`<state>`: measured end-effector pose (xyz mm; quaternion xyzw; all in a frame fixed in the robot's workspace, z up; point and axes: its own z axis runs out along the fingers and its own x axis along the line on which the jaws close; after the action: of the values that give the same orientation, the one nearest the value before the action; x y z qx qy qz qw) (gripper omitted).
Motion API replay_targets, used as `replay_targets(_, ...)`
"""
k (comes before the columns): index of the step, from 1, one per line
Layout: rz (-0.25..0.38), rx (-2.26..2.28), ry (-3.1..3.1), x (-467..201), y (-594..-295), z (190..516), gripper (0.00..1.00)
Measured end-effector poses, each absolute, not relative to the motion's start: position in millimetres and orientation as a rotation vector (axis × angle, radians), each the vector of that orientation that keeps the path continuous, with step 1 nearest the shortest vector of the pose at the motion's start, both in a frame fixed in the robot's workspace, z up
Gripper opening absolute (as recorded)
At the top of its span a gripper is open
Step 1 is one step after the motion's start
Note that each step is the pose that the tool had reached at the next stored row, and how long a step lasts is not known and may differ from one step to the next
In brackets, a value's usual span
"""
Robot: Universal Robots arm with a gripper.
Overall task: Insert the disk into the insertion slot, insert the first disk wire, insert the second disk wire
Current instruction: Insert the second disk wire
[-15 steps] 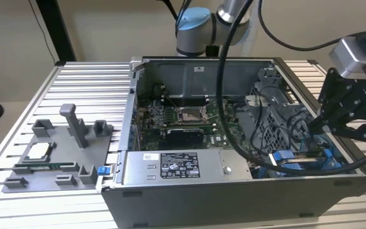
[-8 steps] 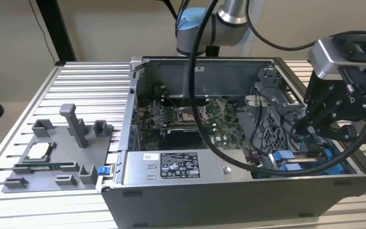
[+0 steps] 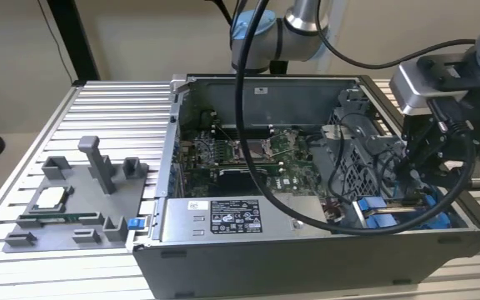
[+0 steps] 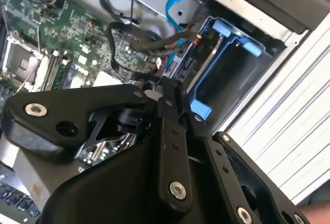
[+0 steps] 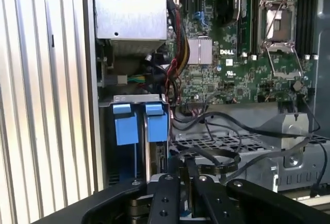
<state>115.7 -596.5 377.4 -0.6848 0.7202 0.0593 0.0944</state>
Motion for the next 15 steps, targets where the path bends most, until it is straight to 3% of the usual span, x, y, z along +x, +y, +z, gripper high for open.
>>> replay_targets(15, 0.012, -2.094, 2.103, 110.0, -584.8, 369.1, 0.0)
